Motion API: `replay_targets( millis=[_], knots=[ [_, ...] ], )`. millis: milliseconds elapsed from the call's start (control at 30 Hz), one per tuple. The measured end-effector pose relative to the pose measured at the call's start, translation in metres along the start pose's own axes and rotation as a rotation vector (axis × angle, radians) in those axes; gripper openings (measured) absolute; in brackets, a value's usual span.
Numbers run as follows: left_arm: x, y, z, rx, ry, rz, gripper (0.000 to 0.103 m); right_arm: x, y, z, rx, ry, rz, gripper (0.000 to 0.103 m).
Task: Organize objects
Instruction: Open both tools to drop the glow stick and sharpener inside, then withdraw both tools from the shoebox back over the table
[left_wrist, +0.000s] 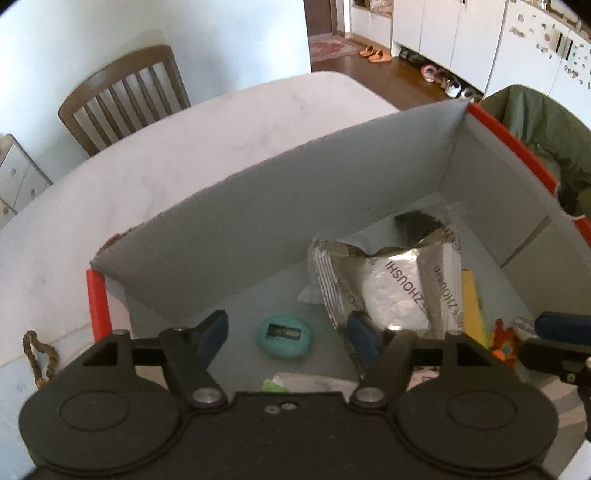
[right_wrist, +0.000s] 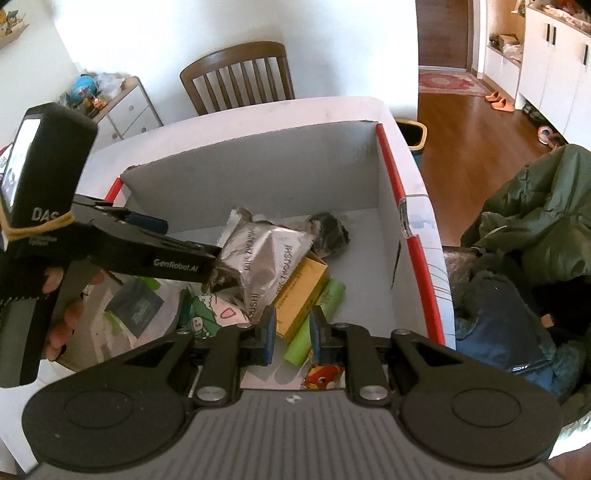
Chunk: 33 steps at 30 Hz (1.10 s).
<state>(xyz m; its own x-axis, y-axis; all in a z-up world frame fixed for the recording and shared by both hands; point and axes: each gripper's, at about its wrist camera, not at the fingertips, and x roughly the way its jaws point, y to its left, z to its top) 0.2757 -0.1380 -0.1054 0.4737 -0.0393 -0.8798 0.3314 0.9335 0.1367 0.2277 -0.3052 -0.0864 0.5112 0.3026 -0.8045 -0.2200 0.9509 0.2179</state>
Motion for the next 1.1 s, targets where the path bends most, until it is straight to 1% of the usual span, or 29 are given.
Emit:
replay_targets(
  millis=[167,500,633,867,933,1000,1100],
  knots=[
    [-0.014,0.0,-0.004,-0.011,-0.035,-0.001,0.076,-0.008,0.001,-0.001,0.0,-0.017,0.004,0.02],
    [-0.05,0.004,-0.014,-0.086,-0.119,-0.051,0.079,-0.032,0.016,-0.002,-0.032,-0.071,0.031,0.021],
    [-0.06,0.012,-0.016,-0.121,-0.154,-0.063,0.08,-0.041,0.02,-0.003,-0.039,-0.094,0.036,0.024],
    [-0.088,0.02,-0.033,-0.159,-0.22,-0.083,0.082,-0.057,0.032,-0.004,-0.06,-0.133,0.044,0.024],
    [-0.097,0.024,-0.037,-0.168,-0.238,-0.088,0.082,-0.061,0.037,-0.005,-0.06,-0.139,0.051,0.026],
    [-0.104,0.027,-0.042,-0.176,-0.256,-0.089,0.082,-0.064,0.042,-0.006,-0.07,-0.149,0.046,0.031],
    [-0.116,0.034,-0.05,-0.19,-0.283,-0.095,0.082,-0.067,0.051,-0.008,-0.078,-0.157,0.045,0.032]
  ],
)
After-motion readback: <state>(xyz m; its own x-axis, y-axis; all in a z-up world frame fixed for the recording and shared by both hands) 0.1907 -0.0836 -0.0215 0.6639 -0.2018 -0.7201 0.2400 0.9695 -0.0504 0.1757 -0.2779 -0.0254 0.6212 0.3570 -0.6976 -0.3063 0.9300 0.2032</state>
